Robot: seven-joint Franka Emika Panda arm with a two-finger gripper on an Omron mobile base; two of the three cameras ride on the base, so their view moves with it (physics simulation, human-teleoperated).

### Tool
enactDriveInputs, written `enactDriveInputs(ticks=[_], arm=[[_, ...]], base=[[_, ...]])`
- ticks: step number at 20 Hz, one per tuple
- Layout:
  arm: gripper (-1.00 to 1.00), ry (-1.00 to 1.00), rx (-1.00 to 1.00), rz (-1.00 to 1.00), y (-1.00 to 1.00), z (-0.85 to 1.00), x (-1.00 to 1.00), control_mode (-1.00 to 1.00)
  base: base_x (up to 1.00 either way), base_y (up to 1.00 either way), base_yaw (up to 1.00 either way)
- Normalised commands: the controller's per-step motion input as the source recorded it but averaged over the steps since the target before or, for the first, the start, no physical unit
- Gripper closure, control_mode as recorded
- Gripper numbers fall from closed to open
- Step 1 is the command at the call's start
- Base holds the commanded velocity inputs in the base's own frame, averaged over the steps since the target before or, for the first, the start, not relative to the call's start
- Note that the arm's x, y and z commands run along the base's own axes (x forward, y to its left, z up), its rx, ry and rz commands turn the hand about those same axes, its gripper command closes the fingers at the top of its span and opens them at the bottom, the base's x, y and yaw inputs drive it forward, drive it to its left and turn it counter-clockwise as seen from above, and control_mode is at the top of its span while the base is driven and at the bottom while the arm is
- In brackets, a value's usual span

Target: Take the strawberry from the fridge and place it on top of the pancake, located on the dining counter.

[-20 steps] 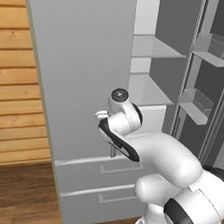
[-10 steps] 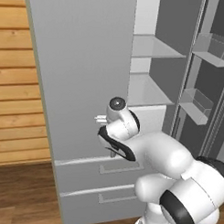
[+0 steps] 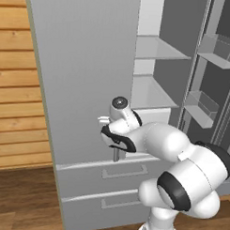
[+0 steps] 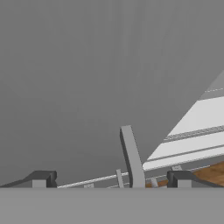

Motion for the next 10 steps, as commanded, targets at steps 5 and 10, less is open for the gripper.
enactDriveInputs(ticks=[5,10], arm=[[-1.0,0.0,0.0,0.0,0.0,-0.22,0.04,-1.0],[-1.0,0.0,0.0,0.0,-0.02,-0.37,0.0,-1.0]], base=[[0.0,0.0,0.0],[0.0,0.0,0.0]])
